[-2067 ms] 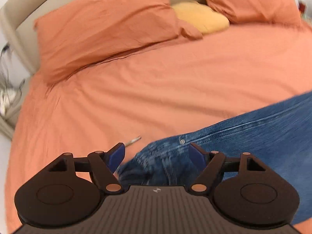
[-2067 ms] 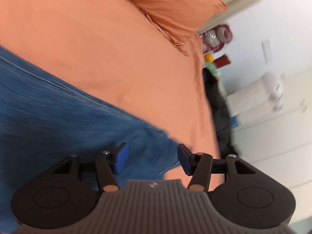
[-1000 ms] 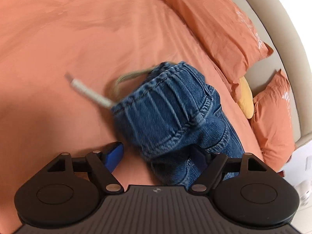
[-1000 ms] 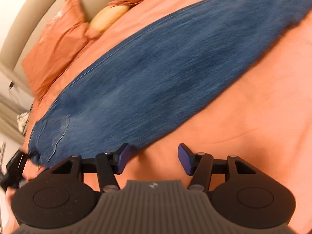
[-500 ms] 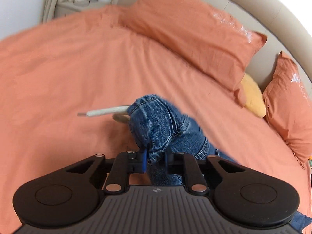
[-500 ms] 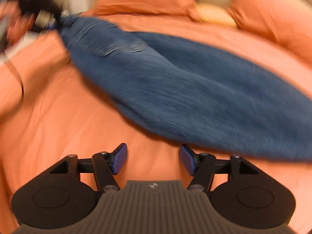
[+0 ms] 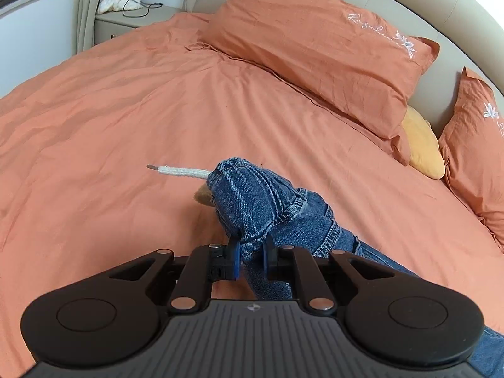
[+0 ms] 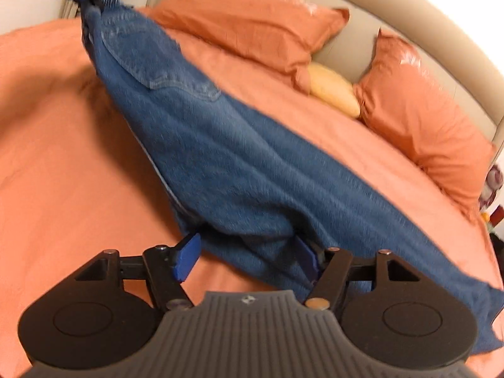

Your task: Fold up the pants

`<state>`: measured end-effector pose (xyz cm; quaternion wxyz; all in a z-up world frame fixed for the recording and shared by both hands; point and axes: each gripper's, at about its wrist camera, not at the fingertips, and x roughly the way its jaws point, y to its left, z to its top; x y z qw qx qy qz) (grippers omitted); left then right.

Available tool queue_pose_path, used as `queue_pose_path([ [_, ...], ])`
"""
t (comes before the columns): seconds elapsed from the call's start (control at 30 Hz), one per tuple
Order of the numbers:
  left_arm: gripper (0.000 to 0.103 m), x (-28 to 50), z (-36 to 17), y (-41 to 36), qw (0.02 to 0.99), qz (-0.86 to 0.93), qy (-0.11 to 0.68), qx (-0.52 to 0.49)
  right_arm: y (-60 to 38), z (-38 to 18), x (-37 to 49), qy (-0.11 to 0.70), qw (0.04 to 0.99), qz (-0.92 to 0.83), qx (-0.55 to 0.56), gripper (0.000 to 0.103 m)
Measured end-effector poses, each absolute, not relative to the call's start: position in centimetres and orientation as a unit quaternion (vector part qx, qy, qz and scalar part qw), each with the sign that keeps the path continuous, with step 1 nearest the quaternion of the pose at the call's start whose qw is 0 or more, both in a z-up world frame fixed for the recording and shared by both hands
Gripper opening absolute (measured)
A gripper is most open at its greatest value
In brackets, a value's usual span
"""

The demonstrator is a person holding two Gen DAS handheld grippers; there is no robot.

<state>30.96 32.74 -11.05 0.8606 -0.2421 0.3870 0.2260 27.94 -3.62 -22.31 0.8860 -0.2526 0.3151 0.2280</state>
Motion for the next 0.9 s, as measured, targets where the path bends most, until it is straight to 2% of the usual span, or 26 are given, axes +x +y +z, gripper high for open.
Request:
queue_pose_path([
  [0.17, 0.014, 31.1, -10.9, 32.4, 0.864, 0.222, 0.389, -0.228, -3.6, -23.6, 25.5, 0.332, 0.872, 0.273, -0.235, 0.057],
  [0.27, 0.014, 31.1, -10.9, 32.3, 0.864, 0.223, 0.389, -0.226, -2.1, -24.6, 23.9, 0.302, 0.868, 0.282, -0.275, 0.057],
  [0.5, 0.014, 31.3, -11.0, 32.2, 0.863, 0.226, 0.395, -0.220, 1.1, -25.6, 26.6, 0.250, 0.884, 0.236, -0.318, 0.056],
  [0.53, 0.014, 31.4, -11.0, 32.1, 0.861, 0.227, 0.398, -0.220, 1.4, -26.1, 27.2, 0.261, 0.878, 0.234, -0.326, 0.046],
  [0.6, 0.014, 31.5, -11.2, 32.4, 0.857, 0.227, 0.404, -0.227, 1.4, -27.0, 27.9, 0.291, 0.866, 0.234, -0.334, 0.010],
  [0.7, 0.014, 31.2, -11.5, 32.6, 0.855, 0.230, 0.408, -0.221, 0.8, -25.9, 27.0, 0.288, 0.863, 0.243, -0.336, 0.001],
  [0.9, 0.014, 28.2, -11.7, 33.5, 0.849, 0.254, 0.420, -0.196, 0.3, -22.9, 22.4, 0.289, 0.843, 0.297, -0.342, 0.000],
])
